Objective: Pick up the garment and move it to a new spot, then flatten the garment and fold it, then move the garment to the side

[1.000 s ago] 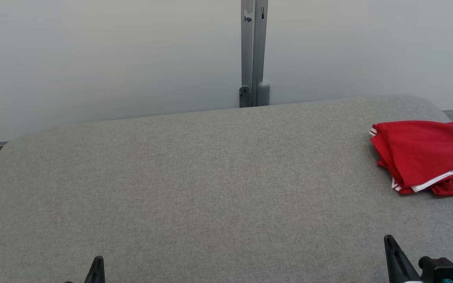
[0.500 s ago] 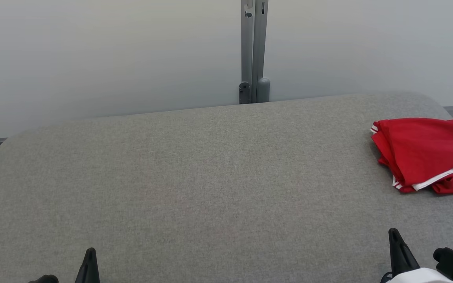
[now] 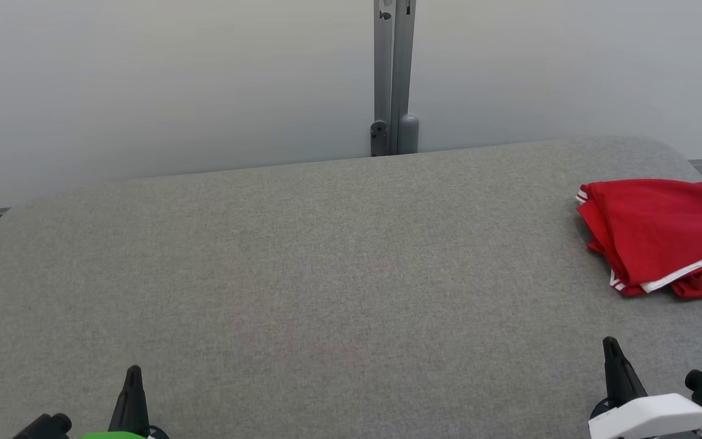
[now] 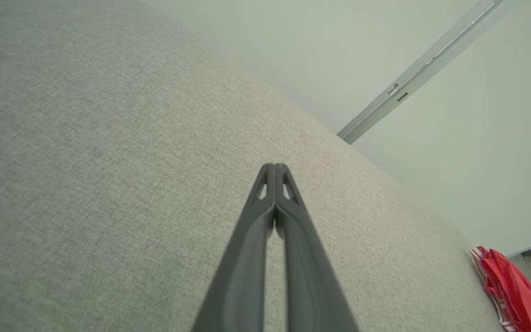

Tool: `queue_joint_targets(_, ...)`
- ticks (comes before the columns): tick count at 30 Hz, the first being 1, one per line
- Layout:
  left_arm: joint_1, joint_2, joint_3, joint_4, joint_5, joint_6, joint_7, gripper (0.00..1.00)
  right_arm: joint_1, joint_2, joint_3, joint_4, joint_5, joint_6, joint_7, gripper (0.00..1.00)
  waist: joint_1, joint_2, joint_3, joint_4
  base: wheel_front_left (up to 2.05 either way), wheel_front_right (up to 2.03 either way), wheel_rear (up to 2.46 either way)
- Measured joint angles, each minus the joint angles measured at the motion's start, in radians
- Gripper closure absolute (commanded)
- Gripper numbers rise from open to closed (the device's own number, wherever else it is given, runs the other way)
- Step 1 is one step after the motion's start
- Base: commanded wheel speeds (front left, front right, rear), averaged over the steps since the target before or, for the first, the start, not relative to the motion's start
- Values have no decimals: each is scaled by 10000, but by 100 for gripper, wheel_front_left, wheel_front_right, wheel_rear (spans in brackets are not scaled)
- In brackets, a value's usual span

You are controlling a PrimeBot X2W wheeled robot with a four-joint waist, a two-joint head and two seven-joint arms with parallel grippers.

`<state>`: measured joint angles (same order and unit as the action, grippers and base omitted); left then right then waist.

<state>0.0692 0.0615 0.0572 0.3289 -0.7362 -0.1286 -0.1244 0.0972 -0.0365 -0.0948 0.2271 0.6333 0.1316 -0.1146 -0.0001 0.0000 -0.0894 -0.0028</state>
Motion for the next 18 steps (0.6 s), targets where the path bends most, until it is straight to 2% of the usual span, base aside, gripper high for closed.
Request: queue_joint_targets(18,-466,-42,136,-236,-2337,0,633,100,-530,-23,-54,46,2665,-2,619,100,0,0,184,6,0,0,0)
